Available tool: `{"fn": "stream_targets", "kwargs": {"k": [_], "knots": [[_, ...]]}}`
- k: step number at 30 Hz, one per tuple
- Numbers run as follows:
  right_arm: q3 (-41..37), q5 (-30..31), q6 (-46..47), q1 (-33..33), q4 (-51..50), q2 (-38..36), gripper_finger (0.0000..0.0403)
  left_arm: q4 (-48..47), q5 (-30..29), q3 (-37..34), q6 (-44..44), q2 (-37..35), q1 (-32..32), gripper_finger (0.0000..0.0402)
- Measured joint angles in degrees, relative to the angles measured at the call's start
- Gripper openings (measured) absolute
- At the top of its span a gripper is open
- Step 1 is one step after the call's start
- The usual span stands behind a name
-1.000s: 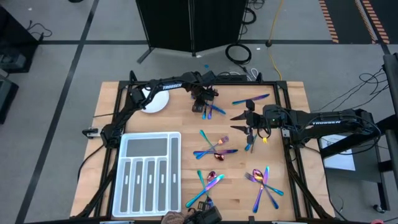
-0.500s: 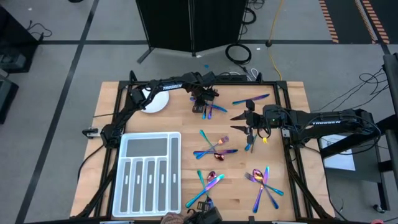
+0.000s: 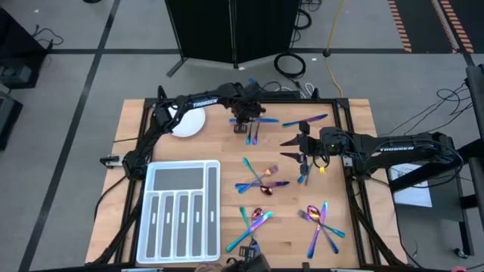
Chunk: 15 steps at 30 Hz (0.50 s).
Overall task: Sort silverware
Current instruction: Put the iridescent blue knife in the middle left slot of the silverware tray
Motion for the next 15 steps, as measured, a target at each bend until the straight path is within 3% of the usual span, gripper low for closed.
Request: {"fn": "stream_targets", "kwargs": {"k": [5,15], "knots": [[0.0,0.0,0.5,0.0,0.1,0.0,0.0130,-3.2,0.3,1.7,-3.3,-1.7,-0.1,0.0031],[0.0,0.7,0.2,0.0,-1.0,0.0,0.0130,-15.7,0.7,2.4,-33.4,-6.8,1.4,0.0030]]}}
